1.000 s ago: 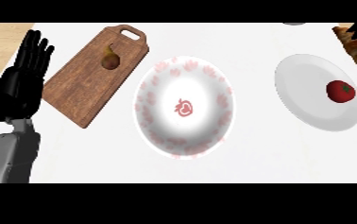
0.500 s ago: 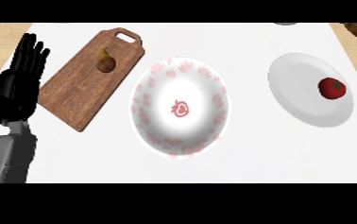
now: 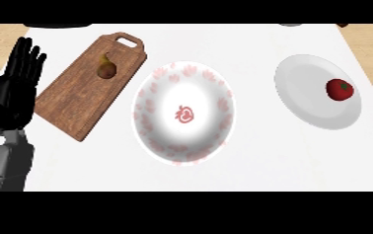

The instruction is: Pick the croissant from the plate and place it in the bowl

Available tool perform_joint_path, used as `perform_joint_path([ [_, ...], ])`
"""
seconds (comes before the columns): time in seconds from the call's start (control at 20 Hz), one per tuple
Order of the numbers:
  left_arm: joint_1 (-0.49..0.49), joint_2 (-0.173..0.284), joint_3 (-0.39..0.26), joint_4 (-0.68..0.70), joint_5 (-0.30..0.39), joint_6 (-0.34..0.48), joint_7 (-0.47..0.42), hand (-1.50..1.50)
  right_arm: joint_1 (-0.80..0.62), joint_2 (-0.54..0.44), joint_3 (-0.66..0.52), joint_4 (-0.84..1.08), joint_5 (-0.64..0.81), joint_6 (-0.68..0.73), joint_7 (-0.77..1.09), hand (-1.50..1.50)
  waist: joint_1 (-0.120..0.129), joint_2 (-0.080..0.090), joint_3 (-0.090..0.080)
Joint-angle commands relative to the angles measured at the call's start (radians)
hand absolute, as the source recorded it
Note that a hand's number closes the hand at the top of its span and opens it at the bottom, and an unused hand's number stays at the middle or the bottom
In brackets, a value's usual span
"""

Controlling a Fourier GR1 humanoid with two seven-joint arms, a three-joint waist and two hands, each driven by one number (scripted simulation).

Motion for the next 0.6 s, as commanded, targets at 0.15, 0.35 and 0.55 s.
perform_joint_path([
  [0.15, 0.048, -0.008, 0.003, -0.054, 0.001, 0.015, 0.033, 0.00, -0.010, 0.169, 0.066, -0.182, -0.072, 0.193, 0.145, 1.50, -0.024, -0.010, 0.001],
  [0.35, 0.023, -0.003, 0.021, 0.007, -0.007, 0.011, -0.022, 0.00, 0.023, 0.237, 0.108, -0.302, -0.105, 0.232, 0.280, 1.50, -0.026, -0.001, 0.001],
  [0.55, 0.008, 0.017, 0.030, 0.000, 0.002, -0.001, 0.007, 0.00, 0.162, 0.337, 0.146, -0.436, -0.131, 0.206, 0.380, 1.50, -0.024, 0.003, 0.002],
])
